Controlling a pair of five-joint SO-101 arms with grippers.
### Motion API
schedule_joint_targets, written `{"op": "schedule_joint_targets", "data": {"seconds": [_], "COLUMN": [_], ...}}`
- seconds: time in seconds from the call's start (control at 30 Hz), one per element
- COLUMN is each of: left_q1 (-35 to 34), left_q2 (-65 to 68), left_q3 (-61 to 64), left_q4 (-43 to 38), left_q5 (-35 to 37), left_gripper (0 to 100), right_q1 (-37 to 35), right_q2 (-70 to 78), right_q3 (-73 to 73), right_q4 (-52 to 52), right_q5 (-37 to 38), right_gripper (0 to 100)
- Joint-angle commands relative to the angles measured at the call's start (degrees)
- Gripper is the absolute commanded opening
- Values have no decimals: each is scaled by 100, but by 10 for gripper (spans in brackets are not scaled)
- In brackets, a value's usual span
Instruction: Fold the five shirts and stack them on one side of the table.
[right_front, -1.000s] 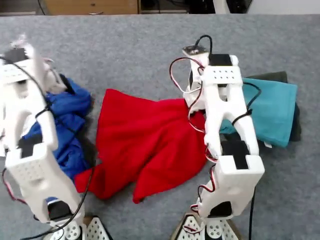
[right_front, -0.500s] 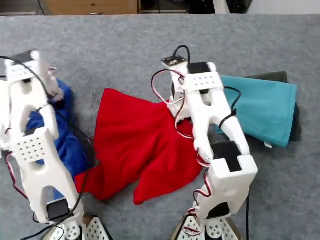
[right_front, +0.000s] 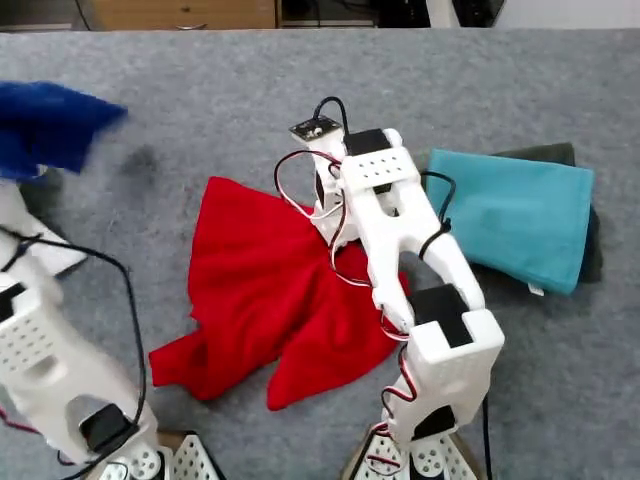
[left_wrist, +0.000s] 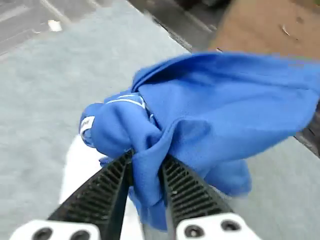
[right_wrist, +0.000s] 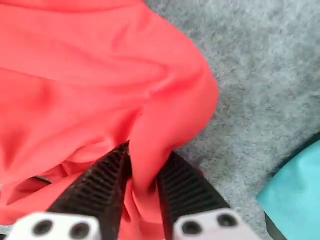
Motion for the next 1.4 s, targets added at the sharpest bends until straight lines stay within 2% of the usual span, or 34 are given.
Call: {"op": "schedule_joint_targets", "data": {"seconds": [0.0, 0.13, 0.2, 0.27, 0.53, 0.6, 0.67, 0.77, 0.83, 0.93, 1.1, 1.2, 1.27, 1.37], "left_q1": [-677, -932, -932, -914, -492, -325, -202, -167, -229, -404, -519, -536, -536, -536], "left_q2": [-75, 251, 382, 409, 295, 251, 207, 198, 163, -75, -796, -1297, -1560, -1824], "left_q3": [-202, -202, -141, 158, 2031, 2585, 3156, 3684, 3815, 4018, 4545, 4949, 5231, 5565], "left_q4": [-123, 26, 97, 97, 97, 97, 97, 97, 97, 97, 97, 88, 79, 79], "left_q5": [0, -62, -352, -598, -1468, -1767, -1767, -1767, -1714, -1688, -1688, -1688, -1697, -1697], "left_gripper": [18, 18, 18, 18, 20, 68, 150, 256, 260, 260, 259, 257, 257, 257], "right_q1": [22, -4, -48, -92, -400, -690, -1077, -1903, -2457, -3073, -3521, -3670, -3732, -3697], "right_q2": [-295, -303, -303, -303, -259, -259, -259, -268, -251, -84, 637, 1191, 1525, 1982], "right_q3": [4, -40, -189, -488, -2580, -2941, -3125, -2888, -2615, -2035, -1218, -1200, -1279, -1578], "right_q4": [-26, 35, 149, 334, 1169, 1433, 1662, 1723, 1714, 1433, 651, 484, 457, 457], "right_q5": [9, 35, 53, 53, 44, 53, 53, 0, -193, -897, -1301, -1433, -1468, -1547], "right_gripper": [20, 198, 285, 320, 321, 321, 321, 321, 321, 321, 321, 316, 261, 71]}}
